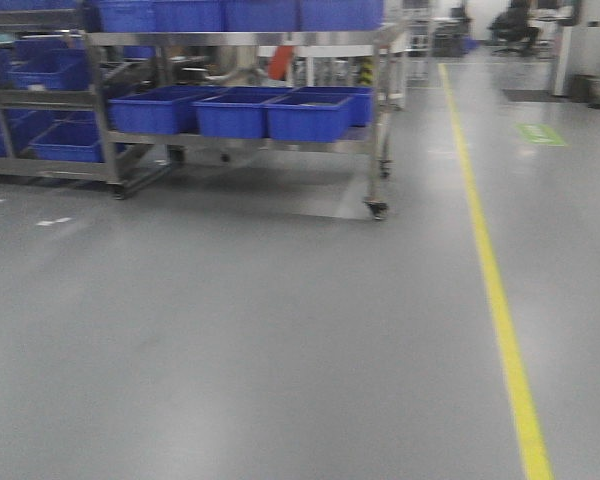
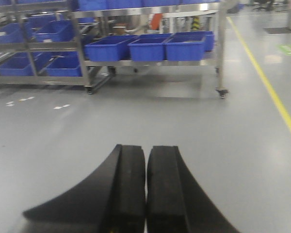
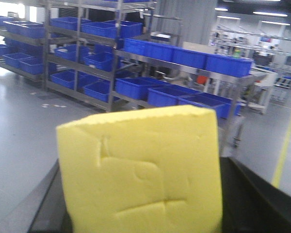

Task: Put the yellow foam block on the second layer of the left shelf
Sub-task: 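Drive the base away from the table holding the cube in the right gripper, then turn and drive the base up to the shelf of blue bins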

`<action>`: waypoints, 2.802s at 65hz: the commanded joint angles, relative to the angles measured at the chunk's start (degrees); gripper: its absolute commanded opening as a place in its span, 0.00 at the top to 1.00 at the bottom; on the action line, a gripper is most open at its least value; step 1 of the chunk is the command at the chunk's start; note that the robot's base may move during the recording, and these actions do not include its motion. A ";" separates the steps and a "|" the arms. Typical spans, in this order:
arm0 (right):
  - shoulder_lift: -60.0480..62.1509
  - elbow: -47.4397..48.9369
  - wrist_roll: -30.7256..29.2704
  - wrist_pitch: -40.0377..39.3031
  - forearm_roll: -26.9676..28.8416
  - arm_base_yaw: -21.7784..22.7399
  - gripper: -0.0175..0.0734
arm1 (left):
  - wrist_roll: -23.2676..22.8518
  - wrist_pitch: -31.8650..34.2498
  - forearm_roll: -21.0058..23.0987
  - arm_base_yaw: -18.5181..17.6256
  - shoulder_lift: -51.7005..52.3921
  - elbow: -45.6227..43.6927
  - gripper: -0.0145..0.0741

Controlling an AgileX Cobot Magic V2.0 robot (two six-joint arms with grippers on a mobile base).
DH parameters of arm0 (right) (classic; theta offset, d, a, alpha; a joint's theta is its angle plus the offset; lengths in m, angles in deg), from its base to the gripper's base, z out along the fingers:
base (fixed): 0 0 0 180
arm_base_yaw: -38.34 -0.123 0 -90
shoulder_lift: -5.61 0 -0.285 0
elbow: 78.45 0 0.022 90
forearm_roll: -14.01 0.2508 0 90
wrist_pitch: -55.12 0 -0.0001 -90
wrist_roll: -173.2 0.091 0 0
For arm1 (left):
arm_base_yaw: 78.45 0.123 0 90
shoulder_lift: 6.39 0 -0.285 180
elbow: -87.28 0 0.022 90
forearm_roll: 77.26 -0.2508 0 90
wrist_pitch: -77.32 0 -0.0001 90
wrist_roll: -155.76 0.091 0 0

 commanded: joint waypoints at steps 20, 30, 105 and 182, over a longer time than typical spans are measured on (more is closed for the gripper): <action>-0.40 1.49 -0.08 -5.23 0.40 0.30 0.51 | -0.22 4.90 0.18 -0.40 0.77 1.48 0.68; -0.40 1.49 -0.08 -5.23 0.40 0.30 0.51 | -0.22 4.90 0.18 -0.40 0.77 1.48 0.68; -0.40 1.49 -0.08 -5.23 0.40 0.30 0.51 | -0.22 4.90 0.18 -0.40 0.77 1.48 0.68; -0.40 1.49 -0.08 -5.23 0.40 0.30 0.51 | -0.22 4.90 0.18 -0.40 0.77 1.48 0.68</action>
